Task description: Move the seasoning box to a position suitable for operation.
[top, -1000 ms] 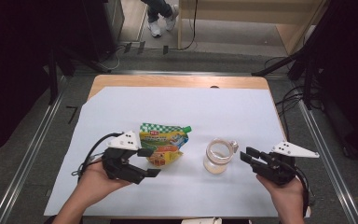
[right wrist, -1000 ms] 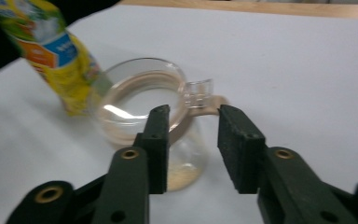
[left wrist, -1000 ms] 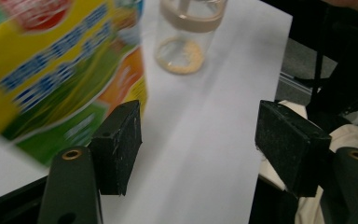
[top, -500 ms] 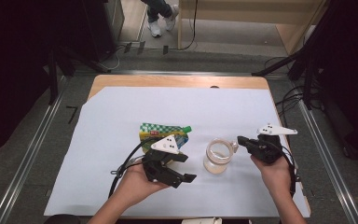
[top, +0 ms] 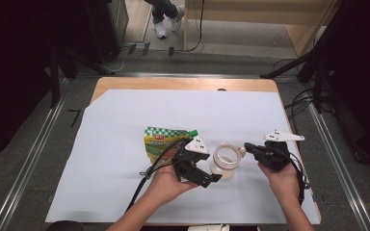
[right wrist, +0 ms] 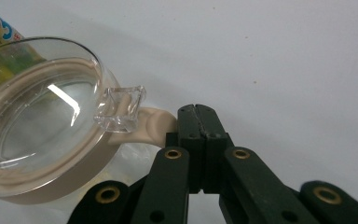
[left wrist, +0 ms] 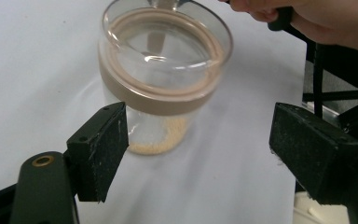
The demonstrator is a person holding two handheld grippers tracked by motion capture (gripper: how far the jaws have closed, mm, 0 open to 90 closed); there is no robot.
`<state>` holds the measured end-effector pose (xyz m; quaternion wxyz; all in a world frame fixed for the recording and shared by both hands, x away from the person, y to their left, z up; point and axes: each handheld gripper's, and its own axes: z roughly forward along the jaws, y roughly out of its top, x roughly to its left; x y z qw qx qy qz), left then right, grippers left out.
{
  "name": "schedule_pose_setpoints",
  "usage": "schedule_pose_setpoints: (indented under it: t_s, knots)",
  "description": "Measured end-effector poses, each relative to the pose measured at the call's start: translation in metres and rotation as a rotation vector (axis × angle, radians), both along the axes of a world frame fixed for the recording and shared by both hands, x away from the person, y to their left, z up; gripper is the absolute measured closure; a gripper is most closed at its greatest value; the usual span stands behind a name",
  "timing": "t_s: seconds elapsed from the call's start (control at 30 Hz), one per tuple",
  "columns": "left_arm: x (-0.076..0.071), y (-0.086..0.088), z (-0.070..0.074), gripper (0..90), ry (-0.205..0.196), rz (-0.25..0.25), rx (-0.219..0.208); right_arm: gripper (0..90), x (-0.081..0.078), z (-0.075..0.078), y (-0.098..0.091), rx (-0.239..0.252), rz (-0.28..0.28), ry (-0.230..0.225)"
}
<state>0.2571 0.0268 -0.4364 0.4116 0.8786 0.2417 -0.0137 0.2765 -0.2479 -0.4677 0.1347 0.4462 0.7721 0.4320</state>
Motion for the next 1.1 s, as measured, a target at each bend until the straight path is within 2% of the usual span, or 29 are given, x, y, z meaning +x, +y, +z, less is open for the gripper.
schedule_pose_setpoints:
  t_s: [0.07,0.13,0.3,0.53,0.8,1.1]
  knots:
    - [0.001,-0.006,-0.002,20.4,-0.024,-0.005,0.016,90.0,0.000,-0.001,0.000,0.001,0.001,-0.001]
    - [0.001,-0.012,-0.005,18.3,-0.065,0.017,0.035,90.0,0.000,-0.001,0.000,0.002,-0.001,0.002]
    - [0.007,-0.016,-0.011,16.7,-0.065,0.055,-0.003,90.0,-0.001,-0.001,0.000,0.002,-0.004,0.003]
    - [0.008,-0.027,-0.017,14.5,-0.088,0.089,0.029,90.0,-0.002,-0.002,0.000,0.000,-0.005,0.000]
    - [0.008,-0.034,-0.021,12.2,-0.114,0.110,0.034,90.0,-0.002,-0.002,0.000,0.005,-0.006,-0.001]
    - [0.009,-0.038,-0.020,11.1,-0.105,0.122,0.044,90.0,-0.002,-0.003,0.000,0.005,-0.007,0.001]
